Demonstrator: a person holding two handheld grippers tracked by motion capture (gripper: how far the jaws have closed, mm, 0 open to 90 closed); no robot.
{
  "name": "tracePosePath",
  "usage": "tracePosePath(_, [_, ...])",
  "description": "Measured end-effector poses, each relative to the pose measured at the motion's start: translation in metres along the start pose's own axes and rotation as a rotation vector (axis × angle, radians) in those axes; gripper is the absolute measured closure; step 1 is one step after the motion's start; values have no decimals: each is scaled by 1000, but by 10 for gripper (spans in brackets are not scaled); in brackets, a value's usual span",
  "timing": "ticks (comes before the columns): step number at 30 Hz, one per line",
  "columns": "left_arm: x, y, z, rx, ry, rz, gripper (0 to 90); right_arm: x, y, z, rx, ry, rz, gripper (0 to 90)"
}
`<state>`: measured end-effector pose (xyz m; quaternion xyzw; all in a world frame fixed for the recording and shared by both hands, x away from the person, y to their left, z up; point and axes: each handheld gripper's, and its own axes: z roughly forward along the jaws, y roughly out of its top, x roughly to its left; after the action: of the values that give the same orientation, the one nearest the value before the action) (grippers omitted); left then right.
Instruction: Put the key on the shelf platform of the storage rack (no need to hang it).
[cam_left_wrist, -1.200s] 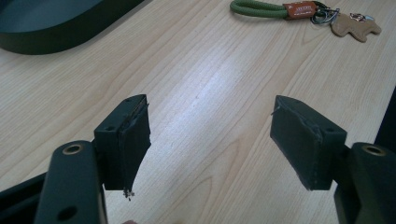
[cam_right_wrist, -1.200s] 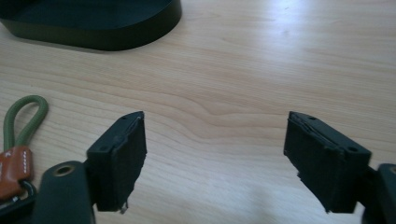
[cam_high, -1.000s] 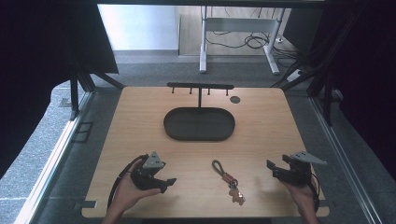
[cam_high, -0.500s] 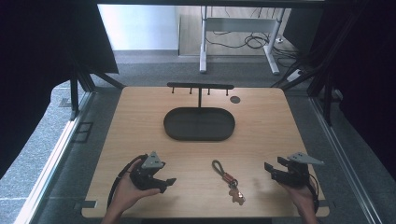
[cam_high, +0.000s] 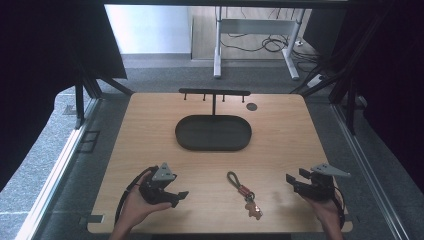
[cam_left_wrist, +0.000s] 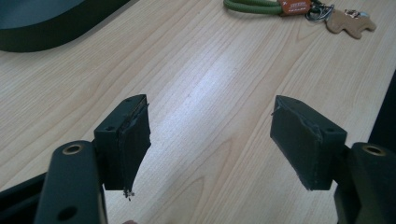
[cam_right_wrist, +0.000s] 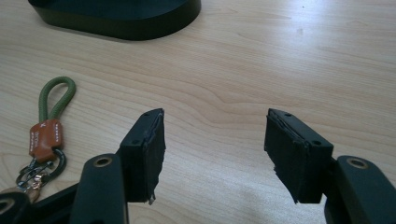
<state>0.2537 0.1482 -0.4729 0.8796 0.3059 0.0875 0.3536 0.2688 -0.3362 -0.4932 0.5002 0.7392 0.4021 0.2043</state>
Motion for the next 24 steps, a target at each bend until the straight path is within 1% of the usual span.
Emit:
tracePosePath(1, [0, 0, 0, 0, 0, 0, 292, 0, 0, 0, 0, 0, 0, 391])
tracePosePath(2, [0, 0, 1, 2, 0, 1, 292, 2, 2, 1, 17, 9, -10, 395])
tracePosePath(4, [0, 0, 2, 3, -4, 0, 292, 3, 2, 1, 21, 14, -14, 394])
tracePosePath(5, [0, 0, 2, 6, -5, 1, 292, 7, 5, 2, 59, 17, -31, 388])
tracePosePath(6, [0, 0, 2, 6, -5, 1, 292, 7, 5, 2, 59, 17, -31, 388])
tracePosePath(7, [0, 0, 2, 3, -8, 4, 292, 9, 8, 1, 83, 19, -46, 387])
tracePosePath(9, [0, 0, 1, 1, -5, 2, 292, 9, 10, 1, 88, 25, -46, 388])
tracePosePath(10, [0, 0, 0, -2, -3, 2, 292, 11, 13, 0, 102, 32, -54, 392])
tracePosePath(17, [0, 0, -2, -5, 6, 0, 292, 16, 23, -5, 127, 53, -79, 400])
tracePosePath(18, [1, 0, -3, -6, 6, -2, 292, 19, 27, -6, 147, 48, -102, 404])
tracePosePath(19, [1, 0, -3, -5, 9, -5, 292, 20, 28, -6, 155, 46, -110, 406])
tracePosePath(23, [2, -1, -3, -3, 12, -6, 292, 23, 35, -5, 204, 54, -134, 418])
tracePosePath(24, [2, -1, -3, -3, 12, -6, 292, 23, 35, -5, 204, 54, -134, 418])
